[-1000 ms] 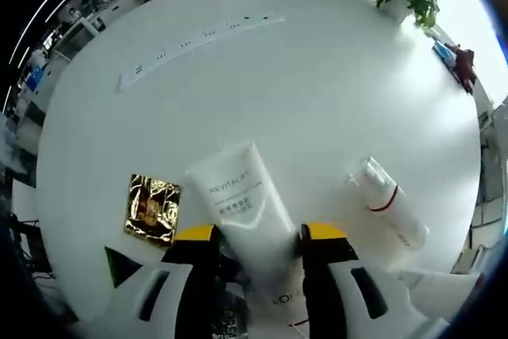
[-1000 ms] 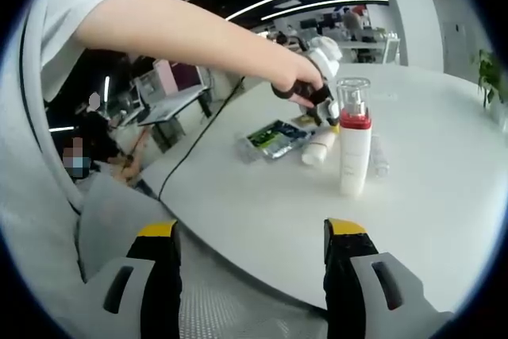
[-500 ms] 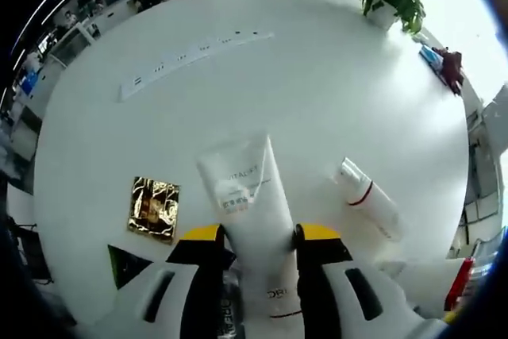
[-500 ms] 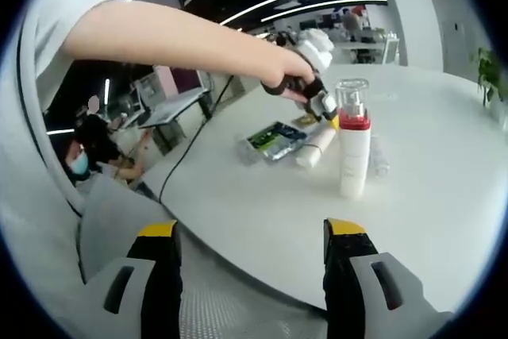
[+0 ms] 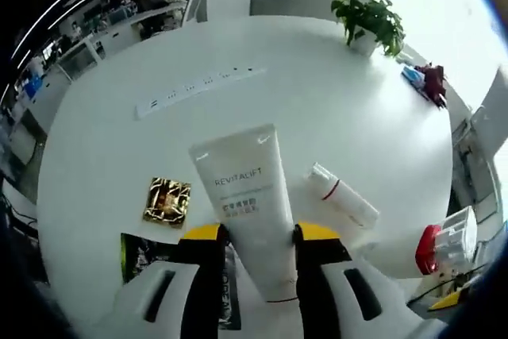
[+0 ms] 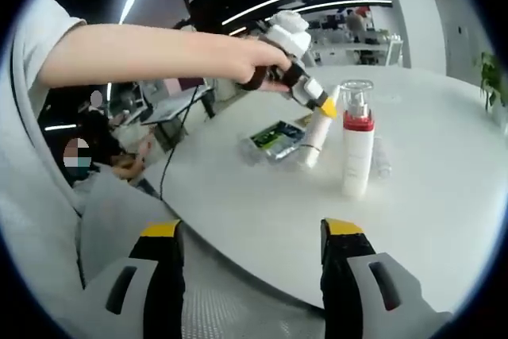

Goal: Arrange the skincare products in the storage area until every visible bottle or jar stands upright without overlapping.

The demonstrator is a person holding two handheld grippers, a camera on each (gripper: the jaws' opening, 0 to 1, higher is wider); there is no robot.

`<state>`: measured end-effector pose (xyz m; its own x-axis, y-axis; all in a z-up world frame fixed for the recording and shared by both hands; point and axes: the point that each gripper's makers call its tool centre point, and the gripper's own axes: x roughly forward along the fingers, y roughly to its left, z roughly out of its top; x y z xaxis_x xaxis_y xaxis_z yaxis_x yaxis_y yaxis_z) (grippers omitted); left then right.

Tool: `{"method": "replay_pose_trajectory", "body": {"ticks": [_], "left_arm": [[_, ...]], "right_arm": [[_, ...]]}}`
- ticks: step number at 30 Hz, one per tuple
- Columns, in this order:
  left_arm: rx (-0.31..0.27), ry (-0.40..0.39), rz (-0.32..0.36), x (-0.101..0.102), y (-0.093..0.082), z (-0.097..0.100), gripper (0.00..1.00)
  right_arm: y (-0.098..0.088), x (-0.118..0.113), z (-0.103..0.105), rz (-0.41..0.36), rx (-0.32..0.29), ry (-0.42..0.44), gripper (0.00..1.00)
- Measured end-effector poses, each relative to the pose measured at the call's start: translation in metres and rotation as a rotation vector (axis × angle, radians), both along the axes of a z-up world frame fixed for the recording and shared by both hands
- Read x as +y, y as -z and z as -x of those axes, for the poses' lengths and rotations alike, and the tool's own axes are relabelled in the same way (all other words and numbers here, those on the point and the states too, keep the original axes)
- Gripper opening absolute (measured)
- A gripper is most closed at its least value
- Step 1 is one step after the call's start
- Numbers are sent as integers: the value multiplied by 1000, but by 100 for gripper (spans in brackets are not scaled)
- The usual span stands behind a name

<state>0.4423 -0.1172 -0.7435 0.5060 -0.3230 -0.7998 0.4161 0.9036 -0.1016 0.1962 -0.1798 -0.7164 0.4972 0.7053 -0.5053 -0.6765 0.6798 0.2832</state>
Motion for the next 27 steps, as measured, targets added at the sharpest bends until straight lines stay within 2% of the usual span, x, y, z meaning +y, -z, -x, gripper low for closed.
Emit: {"method": "replay_pose_trajectory", "body": {"ticks": [5,7,9,15,17,20,23,25,26,27], "left_arm": [[-48,-19,73,7,-18,14,29],[-72,-33,111,11,-24,18,28],[-96,-29,109,17,-26,24,28],[-145,-23,130,30,-29,46,28],[-167,-9,132,35,-29,57,28],[-189,-6,138,40,-30,71,28],[-218,9,140,39,-28,80,28],[-226,22,138,40,-28,84,28],[-234,30,134,41,-29,94,28],[-238,33,131,41,-29,97,28]], "right_arm": [[0,0,-2,-31,28,27,69],[0,-1,-2,-20,20,28,68],[-3,0,-2,-13,-4,24,67],[0,11,0,60,-32,-34,68],[2,17,0,105,-38,-86,68],[-6,32,-14,160,-111,-157,68],[-4,40,-34,205,-172,-159,68],[10,45,-50,283,-219,-192,66],[19,47,-61,325,-251,-196,65],[25,50,-67,344,-267,-197,62]]}}
